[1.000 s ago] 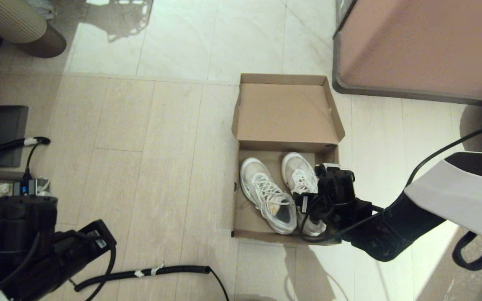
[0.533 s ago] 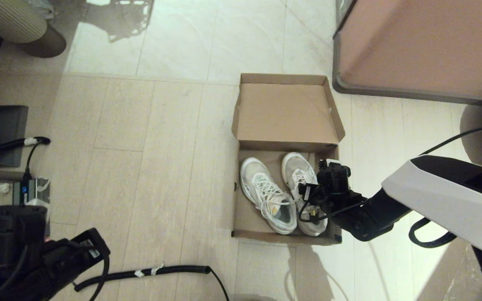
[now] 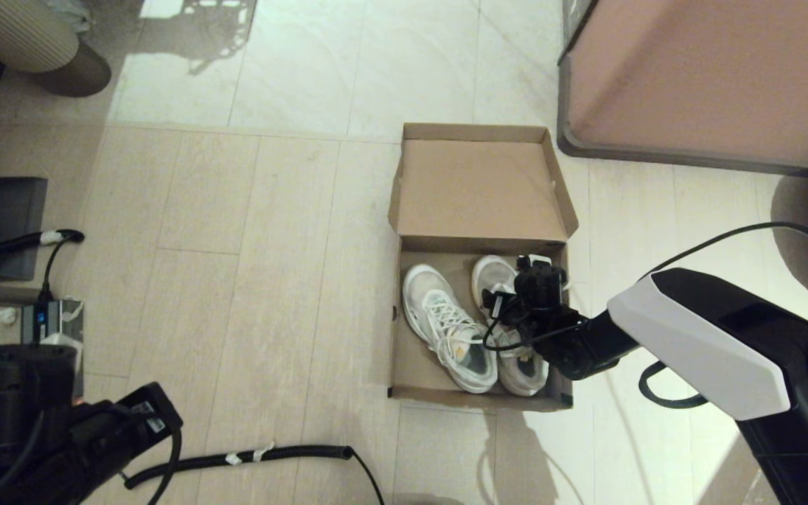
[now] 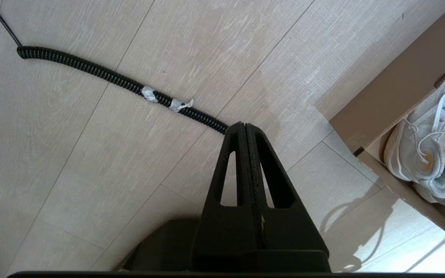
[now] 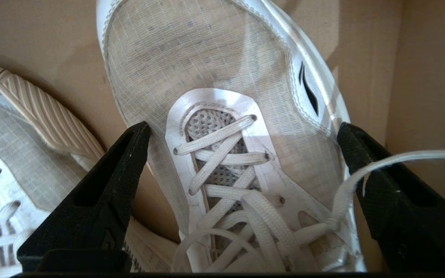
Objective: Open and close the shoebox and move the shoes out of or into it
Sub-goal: Put the shoes into the shoe box
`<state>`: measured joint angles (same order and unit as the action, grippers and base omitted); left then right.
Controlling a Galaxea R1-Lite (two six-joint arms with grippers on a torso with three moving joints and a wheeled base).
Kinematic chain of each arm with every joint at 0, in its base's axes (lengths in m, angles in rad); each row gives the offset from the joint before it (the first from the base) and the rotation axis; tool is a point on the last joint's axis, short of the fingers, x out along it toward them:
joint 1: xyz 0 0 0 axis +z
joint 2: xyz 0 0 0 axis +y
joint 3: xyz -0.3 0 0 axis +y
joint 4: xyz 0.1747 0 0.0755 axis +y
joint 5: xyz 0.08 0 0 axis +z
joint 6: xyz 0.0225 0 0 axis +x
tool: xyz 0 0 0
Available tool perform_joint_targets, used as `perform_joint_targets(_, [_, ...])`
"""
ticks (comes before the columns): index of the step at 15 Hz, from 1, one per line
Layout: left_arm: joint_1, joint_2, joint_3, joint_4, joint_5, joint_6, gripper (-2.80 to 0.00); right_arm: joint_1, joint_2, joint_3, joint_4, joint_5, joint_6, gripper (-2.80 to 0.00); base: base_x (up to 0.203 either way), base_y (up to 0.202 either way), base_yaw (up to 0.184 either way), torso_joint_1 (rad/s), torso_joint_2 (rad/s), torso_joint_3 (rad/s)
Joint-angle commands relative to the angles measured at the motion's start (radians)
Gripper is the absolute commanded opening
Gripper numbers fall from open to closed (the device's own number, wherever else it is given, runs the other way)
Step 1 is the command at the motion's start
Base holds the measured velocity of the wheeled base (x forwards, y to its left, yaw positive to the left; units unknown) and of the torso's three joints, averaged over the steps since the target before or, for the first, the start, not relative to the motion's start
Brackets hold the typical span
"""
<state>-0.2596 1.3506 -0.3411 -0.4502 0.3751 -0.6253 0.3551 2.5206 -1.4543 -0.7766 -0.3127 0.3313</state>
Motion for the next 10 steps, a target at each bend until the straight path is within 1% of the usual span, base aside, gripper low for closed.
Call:
perform_joint_targets(1, [0.0, 0.005, -0.001, -0.002, 0.002, -0.004, -2.8, 0.011, 0.022, -0.015, -0.003, 0.013, 0.004, 0.0, 0.0, 0.0, 0.0, 0.0, 0.0, 0.0])
perform_joint_targets(4, [0.0, 0.005, 0.004, -0.002, 0.002, -0.005, -2.8, 0.038, 0.0, -0.015, -0.017, 0.043, 0.012, 0.0, 0.0, 0.0, 0.0, 0.0, 0.0, 0.0])
perform_joint_targets(5, [-0.001, 0.007, 0.002, -0.002, 0.002, -0.004, -2.8, 0.046, -0.017, -0.015, -0.021, 0.045, 0.02, 0.0, 0.0, 0.0, 0.0, 0.0, 0.0, 0.0])
perform_joint_targets(7, [-0.001, 0.008, 0.001, -0.002, 0.002, -0.004, -2.8, 0.075, -0.068, -0.01, -0.017, 0.047, 0.067, 0.0, 0.0, 0.0, 0.0, 0.0, 0.0, 0.0])
perform_joint_targets(10, [-0.001, 0.005, 0.002, -0.005, 0.002, 0.009, -2.8, 0.115, -0.126, 0.016, -0.015, 0.043, 0.081, 0.0, 0.0, 0.0, 0.0, 0.0, 0.0, 0.0])
